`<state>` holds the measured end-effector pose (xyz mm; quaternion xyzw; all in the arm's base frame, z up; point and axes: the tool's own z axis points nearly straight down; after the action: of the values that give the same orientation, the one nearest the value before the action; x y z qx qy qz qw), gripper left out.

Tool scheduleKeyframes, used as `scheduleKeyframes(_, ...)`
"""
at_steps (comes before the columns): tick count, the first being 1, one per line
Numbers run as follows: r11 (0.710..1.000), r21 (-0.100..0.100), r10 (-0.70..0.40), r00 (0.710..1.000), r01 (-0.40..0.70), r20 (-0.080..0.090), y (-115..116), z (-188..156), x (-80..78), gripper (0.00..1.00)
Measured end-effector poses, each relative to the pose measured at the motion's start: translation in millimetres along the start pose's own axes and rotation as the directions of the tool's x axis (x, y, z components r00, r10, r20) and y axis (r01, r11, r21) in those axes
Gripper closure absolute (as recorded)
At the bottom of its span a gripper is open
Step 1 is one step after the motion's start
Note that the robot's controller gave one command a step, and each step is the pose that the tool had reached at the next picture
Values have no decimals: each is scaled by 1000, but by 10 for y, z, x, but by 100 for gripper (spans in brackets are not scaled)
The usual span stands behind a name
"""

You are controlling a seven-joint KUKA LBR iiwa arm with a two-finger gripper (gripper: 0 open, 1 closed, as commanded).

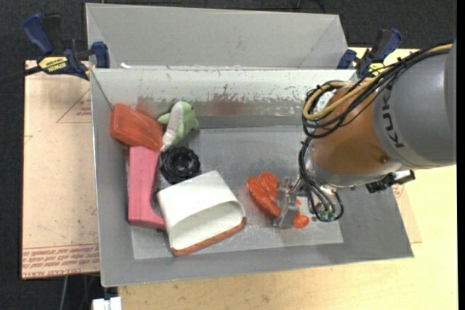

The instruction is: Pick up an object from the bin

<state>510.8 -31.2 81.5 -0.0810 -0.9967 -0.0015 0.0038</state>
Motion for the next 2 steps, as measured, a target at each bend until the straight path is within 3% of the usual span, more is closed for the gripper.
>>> scheduleKeyframes(2, 1000, -1, -2, 1000, 2, 3, 5, -327, -8, 100)
